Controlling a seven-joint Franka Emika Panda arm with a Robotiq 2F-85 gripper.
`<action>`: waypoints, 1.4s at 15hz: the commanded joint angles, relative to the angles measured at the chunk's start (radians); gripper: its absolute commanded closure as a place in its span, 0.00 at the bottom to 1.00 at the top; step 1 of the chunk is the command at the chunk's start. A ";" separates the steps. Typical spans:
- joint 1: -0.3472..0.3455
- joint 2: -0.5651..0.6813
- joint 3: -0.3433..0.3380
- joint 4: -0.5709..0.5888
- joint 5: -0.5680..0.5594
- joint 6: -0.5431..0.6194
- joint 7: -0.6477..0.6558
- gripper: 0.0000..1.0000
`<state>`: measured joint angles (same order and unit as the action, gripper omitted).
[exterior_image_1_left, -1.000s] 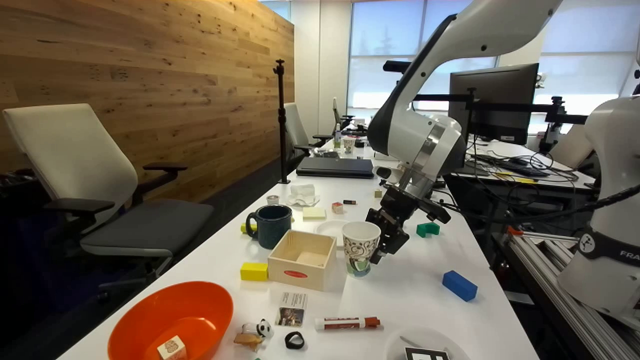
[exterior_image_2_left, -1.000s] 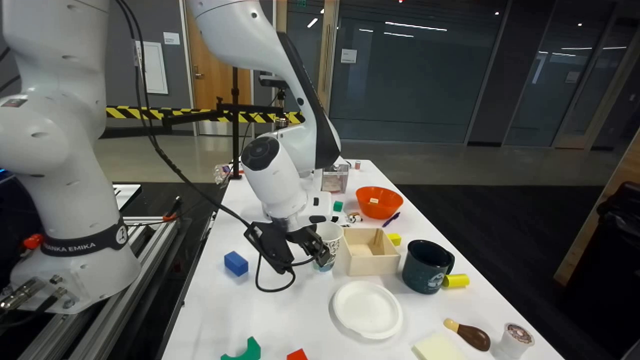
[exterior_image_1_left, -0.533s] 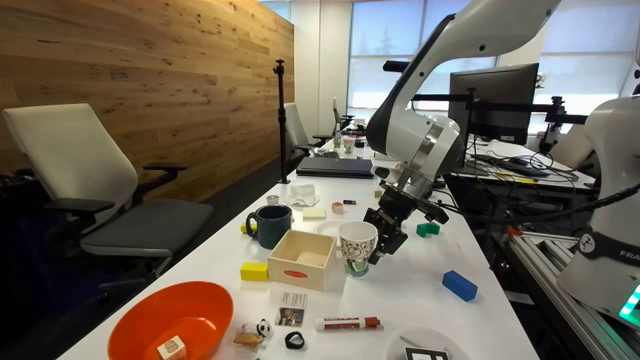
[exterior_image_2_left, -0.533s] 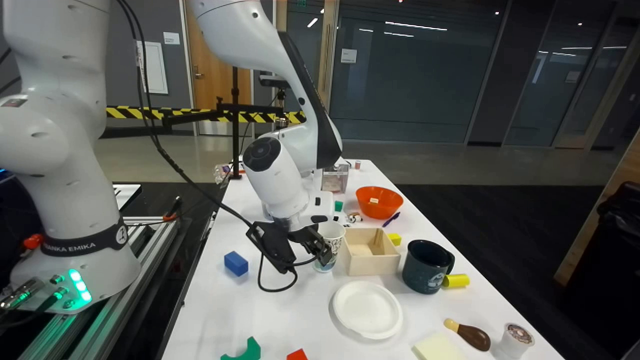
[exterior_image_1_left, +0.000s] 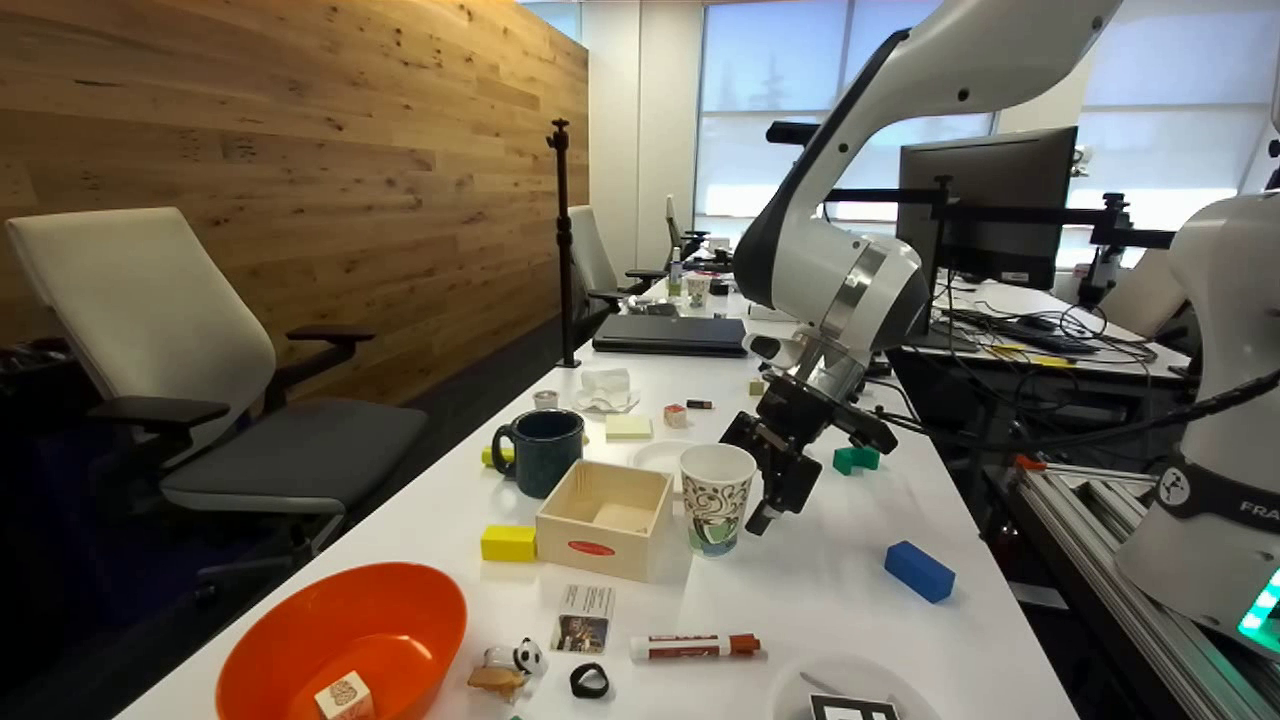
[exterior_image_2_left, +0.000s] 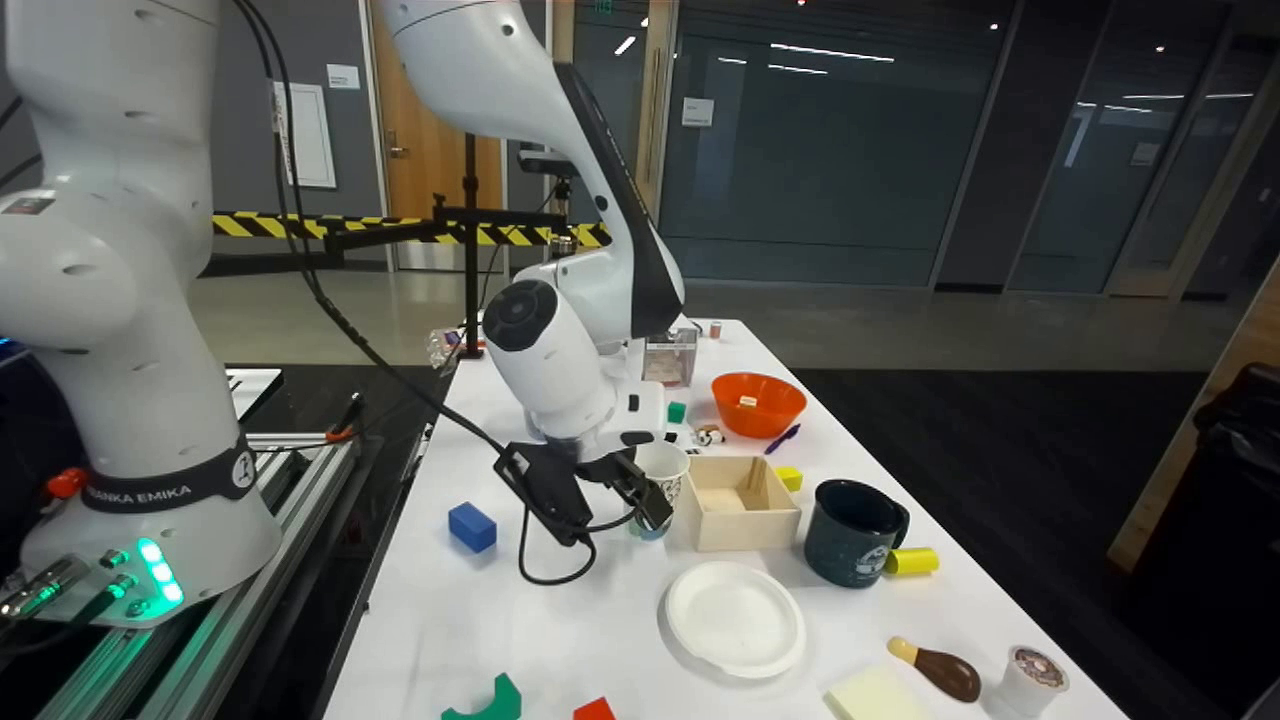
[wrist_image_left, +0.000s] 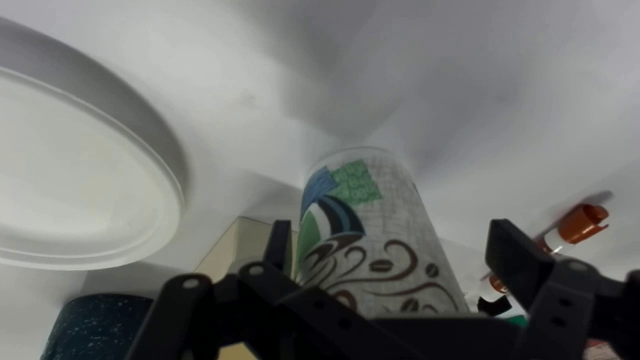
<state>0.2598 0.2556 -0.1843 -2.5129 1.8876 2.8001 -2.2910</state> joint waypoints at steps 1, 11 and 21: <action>-0.001 -0.037 -0.005 -0.023 0.061 -0.033 -0.070 0.00; -0.004 -0.024 -0.039 0.001 0.222 -0.081 -0.281 0.00; -0.005 0.011 -0.058 0.012 0.337 -0.171 -0.397 0.27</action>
<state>0.2592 0.2559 -0.2298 -2.5064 2.1649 2.6647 -2.6232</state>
